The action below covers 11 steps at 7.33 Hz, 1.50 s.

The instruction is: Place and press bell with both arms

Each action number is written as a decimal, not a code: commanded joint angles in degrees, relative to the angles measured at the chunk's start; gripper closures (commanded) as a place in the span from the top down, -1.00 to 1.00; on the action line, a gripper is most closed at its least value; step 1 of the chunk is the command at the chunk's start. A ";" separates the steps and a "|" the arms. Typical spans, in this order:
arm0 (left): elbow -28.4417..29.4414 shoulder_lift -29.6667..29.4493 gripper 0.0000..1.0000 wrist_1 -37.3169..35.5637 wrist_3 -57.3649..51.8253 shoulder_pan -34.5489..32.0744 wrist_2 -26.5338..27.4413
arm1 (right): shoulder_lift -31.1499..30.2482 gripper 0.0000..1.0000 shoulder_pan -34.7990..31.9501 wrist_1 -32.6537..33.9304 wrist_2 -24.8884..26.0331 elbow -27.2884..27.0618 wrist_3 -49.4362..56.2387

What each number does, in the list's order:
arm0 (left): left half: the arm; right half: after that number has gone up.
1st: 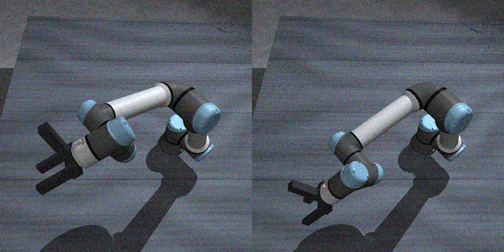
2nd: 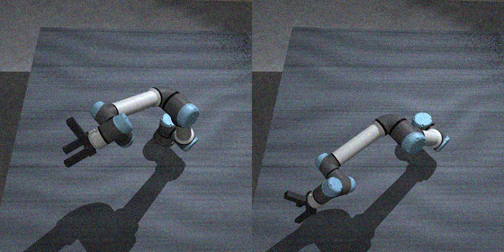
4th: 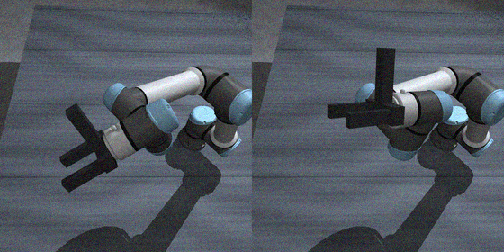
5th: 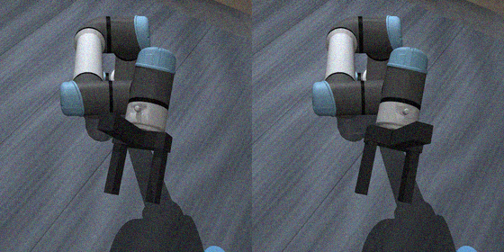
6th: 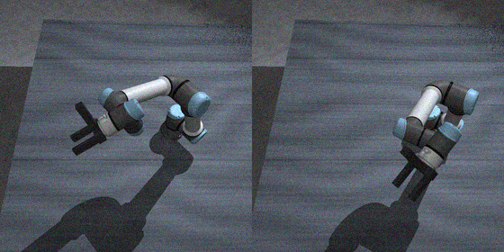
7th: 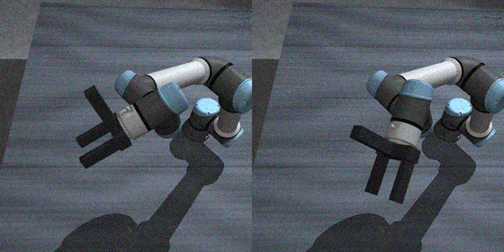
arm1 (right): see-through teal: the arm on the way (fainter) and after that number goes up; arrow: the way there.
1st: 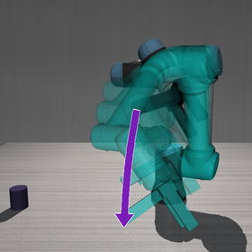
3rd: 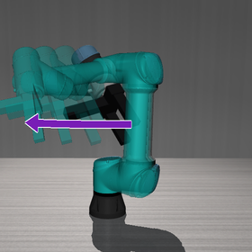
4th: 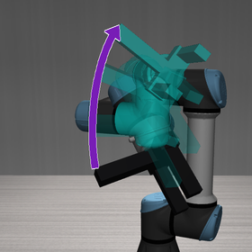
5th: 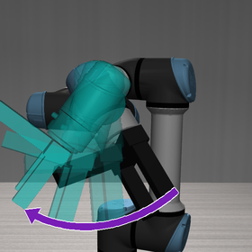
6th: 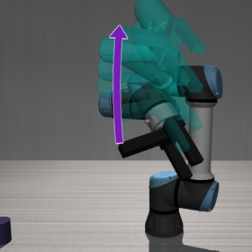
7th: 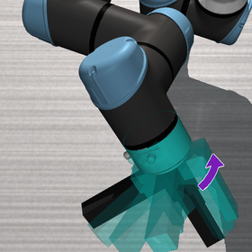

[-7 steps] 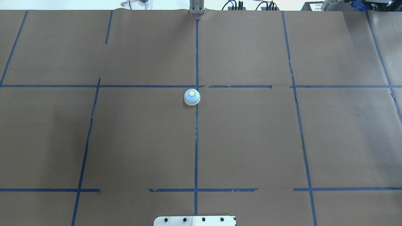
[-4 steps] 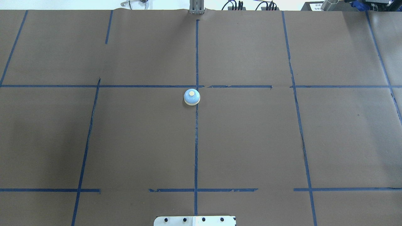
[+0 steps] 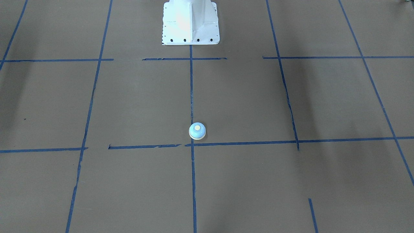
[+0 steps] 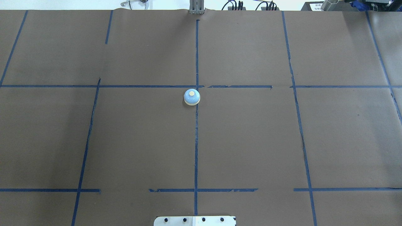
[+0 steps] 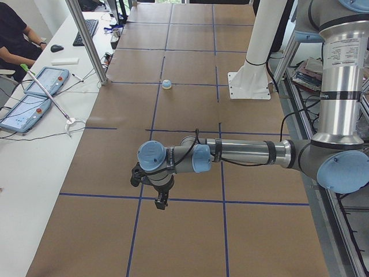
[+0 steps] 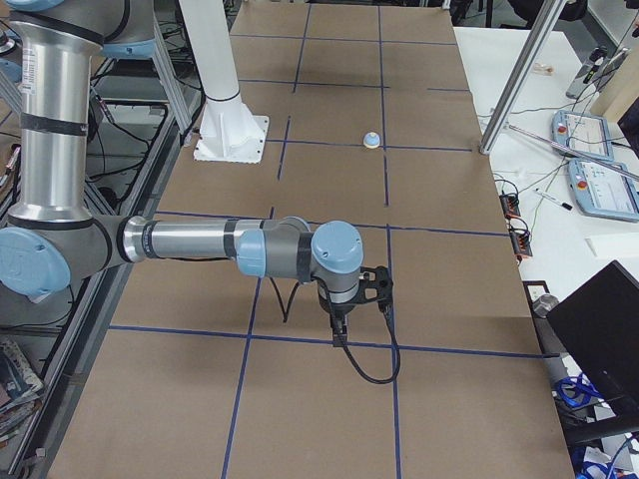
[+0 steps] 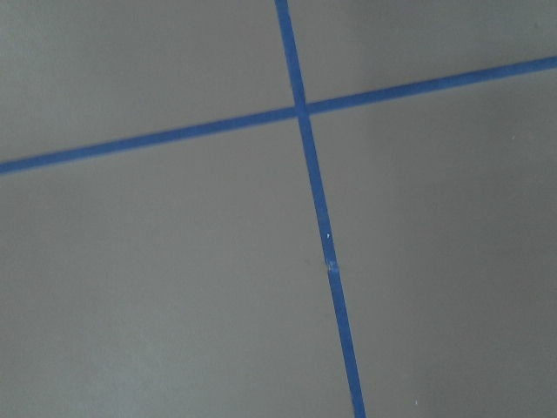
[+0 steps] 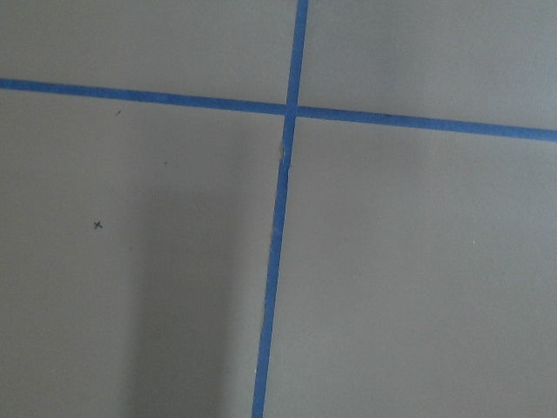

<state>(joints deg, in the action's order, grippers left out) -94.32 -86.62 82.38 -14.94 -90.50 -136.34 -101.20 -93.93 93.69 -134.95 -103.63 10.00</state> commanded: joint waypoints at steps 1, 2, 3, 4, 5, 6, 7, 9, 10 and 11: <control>-1.74 1.81 1.00 -0.73 5.04 0.15 -0.15 | -4.52 1.00 0.15 0.26 0.21 -2.54 1.60; -3.75 2.33 1.00 -0.30 7.44 -0.02 -0.42 | -4.53 1.00 1.46 0.35 0.73 -2.11 1.34; -3.33 2.16 1.00 -0.03 7.38 0.24 0.02 | -4.53 1.00 2.51 0.44 0.74 -2.02 1.17; -3.15 2.07 1.00 0.06 7.38 0.41 0.11 | -4.45 1.00 3.13 0.35 0.48 -1.75 0.99; -3.07 2.16 1.00 -0.03 7.46 0.42 0.28 | -4.10 1.00 3.23 0.35 0.56 -1.58 0.81; -3.76 2.07 1.00 0.06 7.29 0.50 0.20 | -3.92 1.00 3.23 0.09 0.30 -1.58 0.72; -4.20 2.07 1.00 -0.03 7.29 0.42 0.11 | -2.87 1.00 3.23 0.26 0.21 -1.58 0.55; -7.16 2.33 1.00 -0.29 7.20 0.42 0.29 | -2.42 1.00 3.75 -0.09 -0.05 -2.19 -2.43; -6.59 2.33 1.00 -0.64 7.29 0.42 0.02 | -2.25 1.00 4.28 -0.09 -0.05 -2.02 -2.88; -7.97 2.33 1.00 -0.90 7.29 0.42 -0.07 | -2.25 1.00 5.76 -0.18 -0.05 -2.01 -4.18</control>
<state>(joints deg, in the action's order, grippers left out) -101.08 -84.34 81.82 -7.68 -90.09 -136.25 -103.55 -89.49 93.61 -134.99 -105.62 7.14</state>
